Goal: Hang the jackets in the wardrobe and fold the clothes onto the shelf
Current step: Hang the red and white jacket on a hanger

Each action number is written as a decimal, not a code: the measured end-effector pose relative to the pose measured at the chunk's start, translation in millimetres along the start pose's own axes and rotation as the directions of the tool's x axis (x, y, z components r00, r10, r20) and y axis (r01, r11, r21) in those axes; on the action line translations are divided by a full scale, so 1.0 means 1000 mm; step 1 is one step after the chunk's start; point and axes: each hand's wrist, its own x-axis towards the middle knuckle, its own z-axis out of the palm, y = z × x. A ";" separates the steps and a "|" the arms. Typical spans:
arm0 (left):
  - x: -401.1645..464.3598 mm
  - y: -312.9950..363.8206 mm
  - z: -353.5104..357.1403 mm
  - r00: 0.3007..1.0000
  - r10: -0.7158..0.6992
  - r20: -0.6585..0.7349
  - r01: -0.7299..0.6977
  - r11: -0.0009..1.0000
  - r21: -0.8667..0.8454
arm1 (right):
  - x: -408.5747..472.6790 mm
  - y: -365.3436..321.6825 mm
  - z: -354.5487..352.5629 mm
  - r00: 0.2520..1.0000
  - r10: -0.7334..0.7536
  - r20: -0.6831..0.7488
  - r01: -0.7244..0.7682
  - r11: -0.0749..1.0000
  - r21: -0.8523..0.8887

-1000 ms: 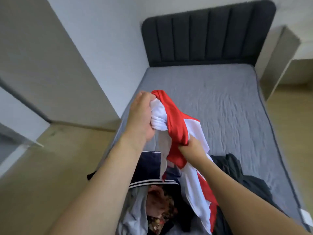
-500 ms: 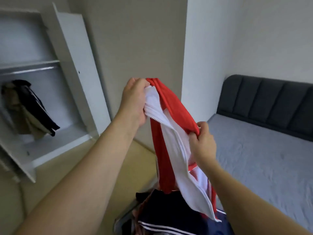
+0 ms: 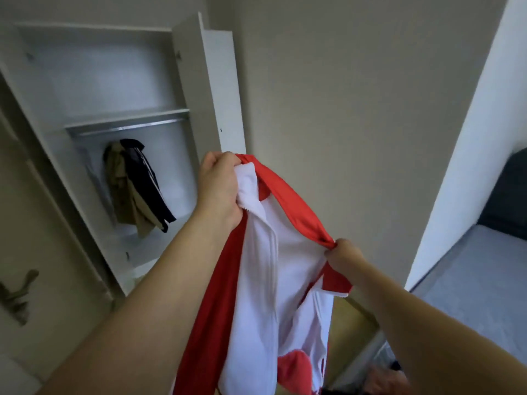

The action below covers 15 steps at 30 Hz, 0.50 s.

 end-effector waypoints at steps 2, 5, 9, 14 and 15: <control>0.050 -0.010 -0.027 0.998 -0.037 -0.048 0.038 0.999 0.016 | 0.039 -0.042 0.041 0.998 0.013 0.063 -0.027 0.975 0.219; 0.127 -0.011 -0.071 0.990 -0.055 -0.128 0.071 0.990 0.123 | 0.087 -0.123 0.089 0.949 0.068 0.309 -0.263 0.710 0.653; 0.226 -0.015 -0.138 0.981 -0.056 -0.185 0.123 0.921 0.371 | 0.138 -0.251 0.134 0.875 -0.109 0.472 -0.353 0.524 0.775; 0.339 -0.043 -0.219 0.943 -0.212 -0.257 0.307 0.854 0.419 | 0.194 -0.392 0.207 0.867 -0.202 0.454 -0.266 0.584 0.767; 0.363 -0.050 -0.232 0.939 -0.238 -0.249 0.326 0.847 0.421 | 0.210 -0.416 0.223 0.881 -0.222 0.417 -0.211 0.605 0.768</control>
